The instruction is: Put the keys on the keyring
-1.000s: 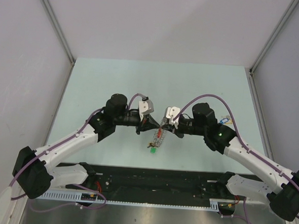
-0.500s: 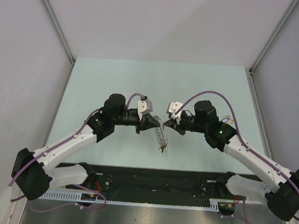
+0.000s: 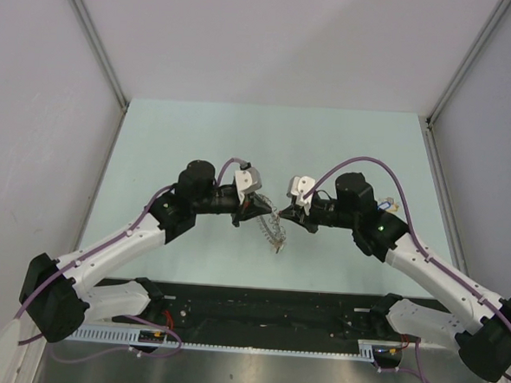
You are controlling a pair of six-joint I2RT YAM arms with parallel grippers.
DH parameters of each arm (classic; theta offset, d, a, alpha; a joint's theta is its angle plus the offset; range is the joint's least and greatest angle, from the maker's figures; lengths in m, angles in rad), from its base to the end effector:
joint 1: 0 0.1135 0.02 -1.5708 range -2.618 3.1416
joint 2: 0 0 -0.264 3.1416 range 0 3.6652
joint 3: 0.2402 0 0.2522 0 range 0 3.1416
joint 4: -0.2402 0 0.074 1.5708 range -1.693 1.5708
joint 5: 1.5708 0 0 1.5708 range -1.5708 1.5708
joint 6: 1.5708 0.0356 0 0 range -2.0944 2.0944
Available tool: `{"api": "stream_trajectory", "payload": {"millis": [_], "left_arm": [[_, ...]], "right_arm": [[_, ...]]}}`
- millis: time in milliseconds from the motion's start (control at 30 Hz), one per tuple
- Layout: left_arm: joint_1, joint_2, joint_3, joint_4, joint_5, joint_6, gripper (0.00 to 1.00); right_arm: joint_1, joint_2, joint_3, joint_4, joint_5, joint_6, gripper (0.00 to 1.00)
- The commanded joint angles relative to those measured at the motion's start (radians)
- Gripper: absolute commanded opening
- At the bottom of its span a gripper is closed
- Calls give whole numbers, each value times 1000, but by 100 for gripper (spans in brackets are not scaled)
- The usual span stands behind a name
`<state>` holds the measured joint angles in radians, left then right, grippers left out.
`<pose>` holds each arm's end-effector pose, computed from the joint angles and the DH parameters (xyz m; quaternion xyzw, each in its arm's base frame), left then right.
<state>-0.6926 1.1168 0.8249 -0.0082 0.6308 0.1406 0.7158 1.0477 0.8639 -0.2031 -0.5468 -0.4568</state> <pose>0.1823 -0.1785 0.3074 0.4780 0.6252 -0.3940 0.4748 0.1664 0.1692 0.3170 -0.5676 0.5822 0.2916 0.5038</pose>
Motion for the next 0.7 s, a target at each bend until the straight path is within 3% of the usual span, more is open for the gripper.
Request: {"api": "stream_trajectory", "payload": {"millis": [0,667], "left_arm": [[-2,-5,29,31,15,22,0],[-16,3,31,33,72,27,0]], "right_arm": [[1,-20,9,42,-25,10,0],[-4,15,9,74,10,66,0]]}}
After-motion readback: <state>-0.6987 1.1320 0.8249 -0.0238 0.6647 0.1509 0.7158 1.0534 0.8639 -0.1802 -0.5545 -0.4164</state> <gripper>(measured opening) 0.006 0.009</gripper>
